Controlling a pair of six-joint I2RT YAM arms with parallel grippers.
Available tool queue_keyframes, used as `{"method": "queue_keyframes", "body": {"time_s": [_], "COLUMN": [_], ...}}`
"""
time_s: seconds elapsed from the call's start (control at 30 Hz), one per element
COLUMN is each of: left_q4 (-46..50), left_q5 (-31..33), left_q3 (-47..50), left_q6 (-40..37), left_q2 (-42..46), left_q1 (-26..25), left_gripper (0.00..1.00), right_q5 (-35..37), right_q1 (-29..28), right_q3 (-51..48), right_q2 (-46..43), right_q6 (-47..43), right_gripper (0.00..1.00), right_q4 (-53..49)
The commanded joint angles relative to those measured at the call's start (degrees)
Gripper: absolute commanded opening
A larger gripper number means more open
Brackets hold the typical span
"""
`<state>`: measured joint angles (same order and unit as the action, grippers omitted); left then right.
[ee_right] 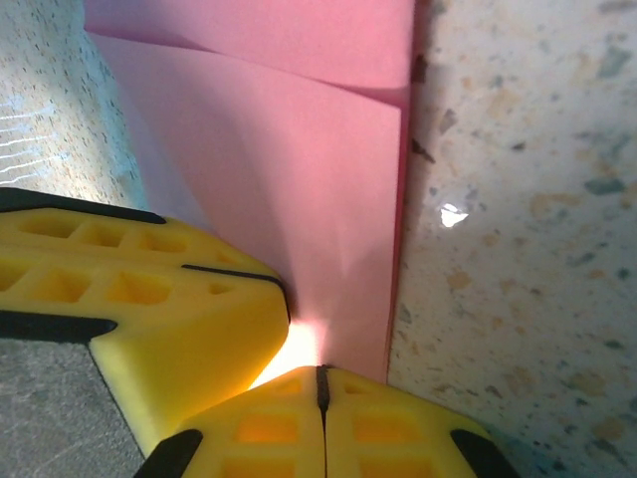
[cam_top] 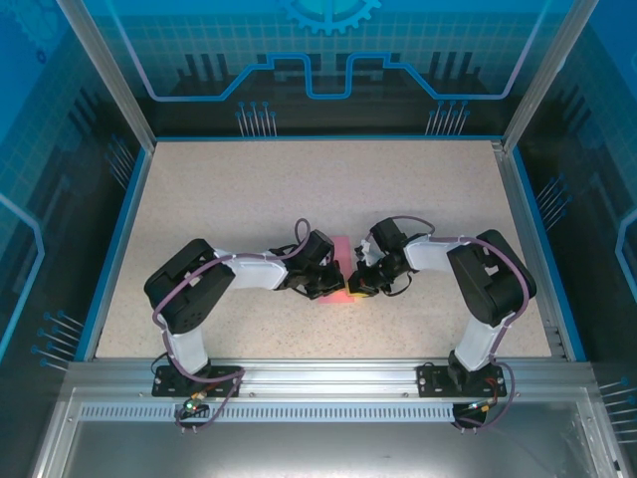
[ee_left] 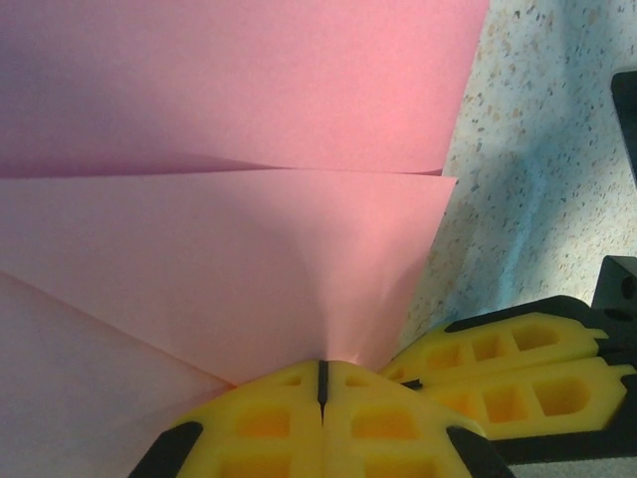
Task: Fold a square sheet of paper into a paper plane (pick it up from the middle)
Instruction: Fold the triangle a second time at the center of the table.
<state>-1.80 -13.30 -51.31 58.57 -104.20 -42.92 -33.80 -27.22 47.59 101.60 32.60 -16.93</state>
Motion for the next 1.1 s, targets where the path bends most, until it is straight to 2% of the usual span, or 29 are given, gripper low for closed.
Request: {"method": "queue_keyframes", "body": {"time_s": [0.0,1.07], "left_q4": [4.08,0.07], "left_q5": [6.53,2.41], "left_q3": [1.15,3.13], "left_q6": [0.31,-7.24], "left_q2": [-0.86,0.32], "left_q1": [0.94,13.60], "left_gripper": [0.00,0.00], "right_q5": [3.35,3.09], "right_q1": [-1.03,-0.29], "right_q3": [-2.15,-3.12], "right_q2": [1.60,1.62], "right_q6": [0.01,-0.96], "right_gripper": [0.05,0.05], "right_q4": [-1.51,-1.96]}}
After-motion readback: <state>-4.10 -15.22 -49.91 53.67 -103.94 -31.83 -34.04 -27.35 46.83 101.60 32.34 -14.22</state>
